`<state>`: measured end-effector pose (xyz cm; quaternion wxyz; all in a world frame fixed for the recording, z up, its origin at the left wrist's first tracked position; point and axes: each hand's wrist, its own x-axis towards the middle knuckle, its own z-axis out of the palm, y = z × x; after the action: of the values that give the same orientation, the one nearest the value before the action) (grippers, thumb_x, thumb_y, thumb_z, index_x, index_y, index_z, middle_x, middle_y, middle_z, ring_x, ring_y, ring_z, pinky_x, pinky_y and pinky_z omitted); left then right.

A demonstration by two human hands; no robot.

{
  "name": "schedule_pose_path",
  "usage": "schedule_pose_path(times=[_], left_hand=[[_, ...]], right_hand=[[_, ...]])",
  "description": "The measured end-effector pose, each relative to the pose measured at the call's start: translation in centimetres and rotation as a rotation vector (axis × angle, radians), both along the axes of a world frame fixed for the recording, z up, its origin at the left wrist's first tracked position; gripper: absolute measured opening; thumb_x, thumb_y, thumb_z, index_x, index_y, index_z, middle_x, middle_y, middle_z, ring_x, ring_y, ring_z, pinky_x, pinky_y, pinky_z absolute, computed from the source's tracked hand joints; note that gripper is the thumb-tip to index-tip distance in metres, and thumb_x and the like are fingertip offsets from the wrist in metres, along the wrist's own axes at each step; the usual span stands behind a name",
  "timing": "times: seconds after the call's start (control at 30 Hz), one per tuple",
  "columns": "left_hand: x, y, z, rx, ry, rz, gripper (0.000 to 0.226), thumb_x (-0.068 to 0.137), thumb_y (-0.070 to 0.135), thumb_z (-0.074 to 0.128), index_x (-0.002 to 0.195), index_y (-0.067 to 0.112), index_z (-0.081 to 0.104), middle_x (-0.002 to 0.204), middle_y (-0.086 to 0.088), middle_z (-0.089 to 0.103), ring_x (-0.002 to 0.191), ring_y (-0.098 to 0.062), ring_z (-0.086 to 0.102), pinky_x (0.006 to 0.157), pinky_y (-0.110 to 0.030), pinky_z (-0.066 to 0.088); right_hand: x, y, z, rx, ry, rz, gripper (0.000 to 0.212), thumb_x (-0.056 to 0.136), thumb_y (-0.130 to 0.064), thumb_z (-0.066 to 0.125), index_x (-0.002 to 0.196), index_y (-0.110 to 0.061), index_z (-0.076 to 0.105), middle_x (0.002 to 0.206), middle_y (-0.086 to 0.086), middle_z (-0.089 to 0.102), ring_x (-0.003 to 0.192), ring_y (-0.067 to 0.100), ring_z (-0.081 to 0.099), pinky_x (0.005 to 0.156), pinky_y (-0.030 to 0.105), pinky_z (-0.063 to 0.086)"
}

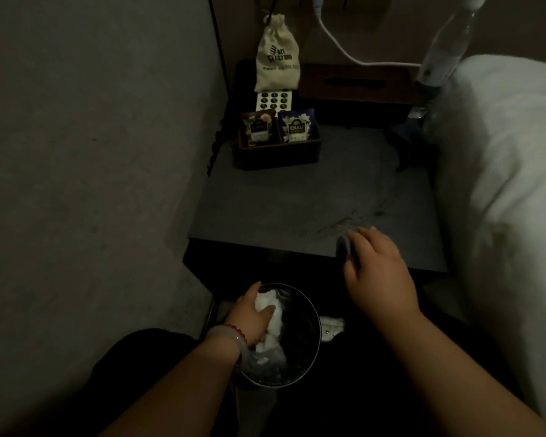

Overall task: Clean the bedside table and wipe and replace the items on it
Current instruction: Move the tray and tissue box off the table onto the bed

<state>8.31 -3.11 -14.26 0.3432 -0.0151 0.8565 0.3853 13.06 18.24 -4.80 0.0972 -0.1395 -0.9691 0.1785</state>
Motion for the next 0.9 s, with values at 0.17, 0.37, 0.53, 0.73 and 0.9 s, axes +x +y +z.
schedule_pose_path(times=[0.17,0.37,0.53,0.73,0.9], left_hand=[[0.3,-0.3,1.9,-0.029,0.316,-0.055,0.029,0.095,0.012,0.051,0.123,0.012,0.060,0.131,-0.008,0.050,0.107,-0.014,0.056,0.088,-0.009,0.035],[-2.5,-0.3,9.2,0.105,0.932,-0.087,0.024,0.089,0.018,0.047,0.095,0.012,0.070,0.096,0.009,0.058,0.087,-0.002,0.054,0.082,-0.001,0.034],[-8.0,0.6,11.7,-0.078,0.936,-0.109,0.023,0.087,0.014,0.057,0.107,0.013,0.068,0.120,-0.007,0.054,0.115,-0.026,0.047,0.096,-0.018,0.027],[-13.3,2.8,12.2,-0.258,0.772,-0.239,0.058,0.093,0.028,0.054,0.146,0.028,0.030,0.158,-0.005,0.004,0.143,-0.026,0.007,0.115,-0.047,0.020],[-17.2,5.4,12.7,-0.358,0.817,-0.281,0.065,0.095,0.030,0.052,0.150,0.030,0.017,0.158,-0.002,-0.015,0.144,-0.029,-0.002,0.114,-0.049,0.015]], right_hand=[[-0.3,0.1,-0.3,-0.037,-0.052,-0.056,0.043,0.086,-0.015,0.059,0.127,-0.007,0.056,0.131,0.012,0.055,0.127,0.028,0.044,0.102,0.038,0.038],[-0.5,0.1,-0.3,-0.048,-0.042,-0.068,0.041,0.085,-0.015,0.060,0.125,-0.007,0.058,0.129,0.012,0.056,0.123,0.028,0.048,0.099,0.039,0.041],[-0.5,0.2,-0.5,-0.061,-0.029,-0.078,0.040,0.081,-0.011,0.065,0.120,-0.006,0.062,0.123,0.013,0.060,0.119,0.030,0.052,0.094,0.042,0.045],[-0.9,0.4,-0.6,-0.066,-0.011,-0.091,0.038,0.079,-0.013,0.068,0.117,-0.009,0.064,0.116,0.009,0.063,0.109,0.027,0.057,0.089,0.040,0.047],[-1.4,0.4,-0.5,-0.085,0.052,-0.092,0.036,0.077,-0.010,0.070,0.113,-0.011,0.065,0.112,0.006,0.063,0.106,0.024,0.057,0.088,0.036,0.045]])
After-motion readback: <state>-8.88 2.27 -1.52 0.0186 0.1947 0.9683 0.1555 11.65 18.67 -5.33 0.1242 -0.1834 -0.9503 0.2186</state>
